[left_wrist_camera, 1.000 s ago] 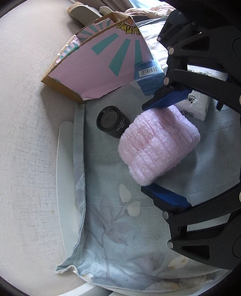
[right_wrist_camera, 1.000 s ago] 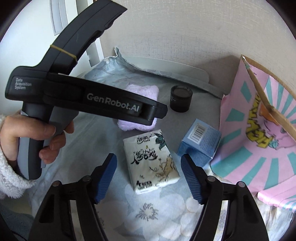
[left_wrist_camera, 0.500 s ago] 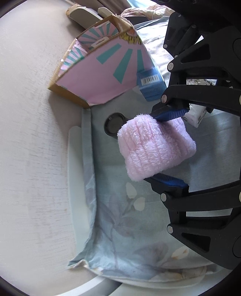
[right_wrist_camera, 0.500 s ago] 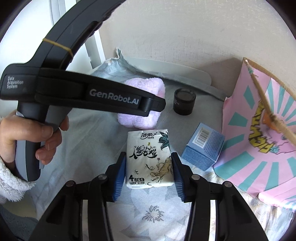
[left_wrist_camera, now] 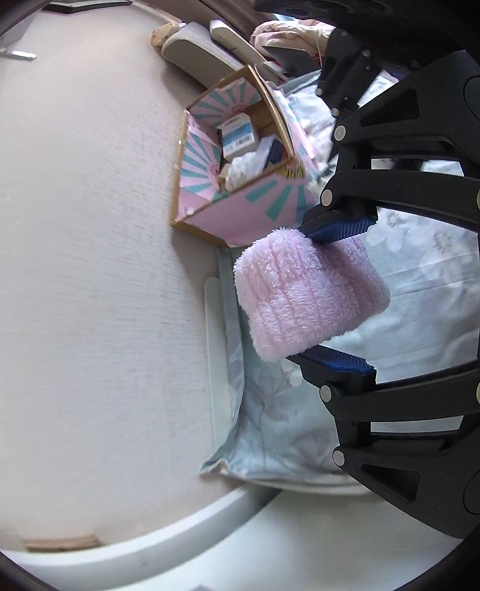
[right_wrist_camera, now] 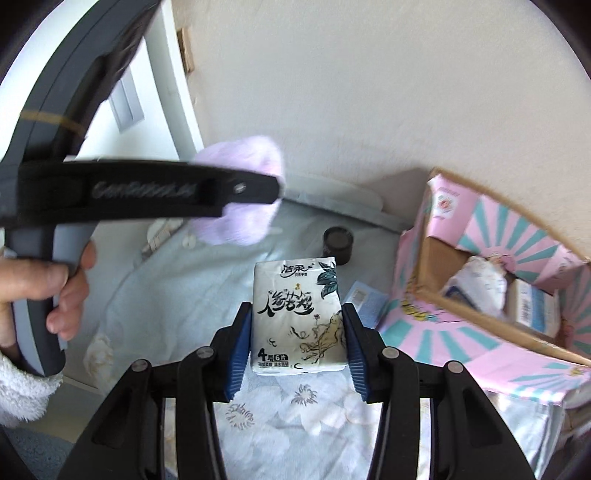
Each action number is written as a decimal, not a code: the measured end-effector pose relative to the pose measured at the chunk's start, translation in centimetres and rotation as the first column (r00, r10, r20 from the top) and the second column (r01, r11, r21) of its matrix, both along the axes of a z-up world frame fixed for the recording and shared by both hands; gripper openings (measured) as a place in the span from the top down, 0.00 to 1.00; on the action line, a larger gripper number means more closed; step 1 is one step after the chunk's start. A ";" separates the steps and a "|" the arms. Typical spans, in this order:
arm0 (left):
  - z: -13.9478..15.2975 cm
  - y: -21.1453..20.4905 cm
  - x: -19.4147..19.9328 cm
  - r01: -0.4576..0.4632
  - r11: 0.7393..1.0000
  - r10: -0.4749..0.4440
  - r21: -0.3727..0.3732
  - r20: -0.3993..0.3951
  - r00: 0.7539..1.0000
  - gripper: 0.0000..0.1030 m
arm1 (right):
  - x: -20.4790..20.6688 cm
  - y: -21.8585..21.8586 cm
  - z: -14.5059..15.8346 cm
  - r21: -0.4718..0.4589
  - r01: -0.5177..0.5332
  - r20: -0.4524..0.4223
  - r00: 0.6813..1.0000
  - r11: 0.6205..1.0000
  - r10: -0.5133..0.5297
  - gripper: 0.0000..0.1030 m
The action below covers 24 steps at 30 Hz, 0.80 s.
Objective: Organize objects
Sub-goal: 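Carry the pink sock and tissue pack over the striped box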
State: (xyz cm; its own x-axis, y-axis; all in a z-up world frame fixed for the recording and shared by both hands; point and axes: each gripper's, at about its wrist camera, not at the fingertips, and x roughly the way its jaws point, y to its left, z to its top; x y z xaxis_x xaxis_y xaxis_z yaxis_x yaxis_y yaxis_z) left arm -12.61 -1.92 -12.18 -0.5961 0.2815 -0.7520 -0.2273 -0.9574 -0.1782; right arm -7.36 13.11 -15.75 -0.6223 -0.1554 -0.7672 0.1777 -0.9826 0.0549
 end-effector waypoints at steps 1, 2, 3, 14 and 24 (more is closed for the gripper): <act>0.7 0.2 0.3 -0.004 1.000 0.004 -0.001 -0.003 1.000 0.54 | 0.3 0.3 1.0 -0.004 0.016 -0.003 1.000 1.000 -0.016 0.58; 1.4 0.2 0.6 -0.009 1.000 0.009 -0.002 -0.005 1.000 0.54 | 0.5 0.6 1.7 -0.008 0.028 -0.007 1.000 1.000 -0.028 0.58; 2.1 0.1 1.1 -0.012 1.000 0.012 0.001 -0.007 1.000 0.54 | 0.7 0.5 2.2 -0.011 0.037 -0.009 0.999 0.999 -0.038 0.58; 7.2 2.6 4.9 -0.027 1.000 0.026 -0.008 -0.083 0.996 0.54 | 3.7 4.1 9.1 -0.005 0.187 -0.060 0.981 0.982 -0.187 0.58; 8.0 5.3 7.1 -0.020 1.000 0.019 -0.009 -0.098 0.995 0.54 | 5.4 8.4 11.5 -0.006 0.260 -0.096 0.961 0.966 -0.259 0.58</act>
State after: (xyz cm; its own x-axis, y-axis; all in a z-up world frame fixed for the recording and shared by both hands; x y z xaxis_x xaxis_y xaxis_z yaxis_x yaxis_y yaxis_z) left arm -5.46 3.33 -4.19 -0.6725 0.2623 -0.6920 -0.2248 -0.9633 -0.1467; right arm -1.92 21.47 -4.27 -0.7107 0.0260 -0.7030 -0.0793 -0.9959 0.0433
